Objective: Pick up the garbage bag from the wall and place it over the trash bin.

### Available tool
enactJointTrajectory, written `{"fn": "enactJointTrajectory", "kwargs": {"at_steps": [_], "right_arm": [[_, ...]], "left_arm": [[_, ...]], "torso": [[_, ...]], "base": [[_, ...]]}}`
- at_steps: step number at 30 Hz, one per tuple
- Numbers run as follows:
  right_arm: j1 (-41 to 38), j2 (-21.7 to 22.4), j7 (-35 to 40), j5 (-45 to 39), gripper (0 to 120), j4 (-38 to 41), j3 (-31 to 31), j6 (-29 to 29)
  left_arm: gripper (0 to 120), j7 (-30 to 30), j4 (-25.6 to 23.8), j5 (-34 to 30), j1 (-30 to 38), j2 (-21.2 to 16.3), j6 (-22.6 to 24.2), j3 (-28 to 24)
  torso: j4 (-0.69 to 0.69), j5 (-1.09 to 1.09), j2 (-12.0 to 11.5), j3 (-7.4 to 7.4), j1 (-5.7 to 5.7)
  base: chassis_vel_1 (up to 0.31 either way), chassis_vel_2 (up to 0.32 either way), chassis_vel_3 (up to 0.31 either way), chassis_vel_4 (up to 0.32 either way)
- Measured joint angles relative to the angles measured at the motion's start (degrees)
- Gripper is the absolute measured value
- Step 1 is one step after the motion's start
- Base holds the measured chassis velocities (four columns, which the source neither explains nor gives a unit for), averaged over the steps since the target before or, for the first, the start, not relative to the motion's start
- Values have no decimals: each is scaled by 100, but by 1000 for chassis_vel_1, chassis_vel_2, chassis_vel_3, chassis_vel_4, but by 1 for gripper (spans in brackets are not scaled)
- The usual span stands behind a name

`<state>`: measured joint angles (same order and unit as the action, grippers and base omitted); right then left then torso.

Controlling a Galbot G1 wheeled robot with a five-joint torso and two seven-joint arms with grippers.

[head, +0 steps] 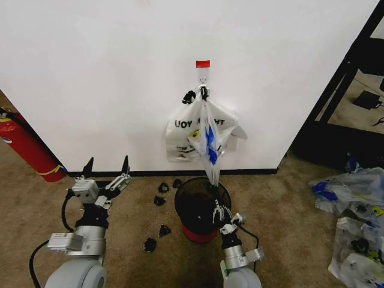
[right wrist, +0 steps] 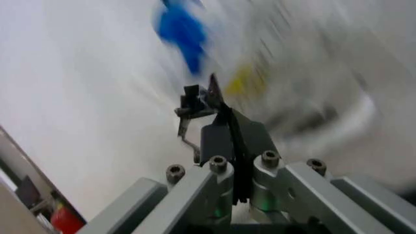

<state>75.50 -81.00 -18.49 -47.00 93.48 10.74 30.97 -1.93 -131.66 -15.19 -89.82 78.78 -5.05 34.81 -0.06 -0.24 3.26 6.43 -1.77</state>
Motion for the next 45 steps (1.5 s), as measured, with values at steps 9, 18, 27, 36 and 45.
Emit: {"fn": "enactJointTrajectory", "kwargs": {"at_steps": [9, 18, 27, 36, 45], "right_arm": [[-1082, 227, -453, 429, 0, -37, 131, 95], [-936, 239, -747, 617, 0, -220, 397, 227], [-813, 209, -1097, 1105, 0, -605, 644, 526], [-963, -11, -1064, 1304, 0, -888, 618, 594], [-882, -51, -1058, 1365, 0, -836, 598, 639]], "left_arm": [[100, -796, 324, -190, 586, -832, -96, -655], [100, -24, 1150, -1115, 2703, -2266, 1145, -1997], [100, 793, 1736, -2059, 4937, -2949, 2230, -3991], [94, 1426, 2167, -2322, 6684, -2937, 2860, -5986], [93, 1819, 2848, -2016, 7762, -2724, 3261, -6959]], "torso": [[2, 1, 0, 1, 0], [-1, 0, 0, 0, 0], [0, 2, 0, 0, 0], [1, 1, 0, 0, 0], [-1, -1, -1, 0, 0]], "base": [[0, 0, 0, 0], [0, 0, 0, 0], [0, 0, 0, 0], [0, 0, 0, 0], [0, 0, 0, 0]]}}
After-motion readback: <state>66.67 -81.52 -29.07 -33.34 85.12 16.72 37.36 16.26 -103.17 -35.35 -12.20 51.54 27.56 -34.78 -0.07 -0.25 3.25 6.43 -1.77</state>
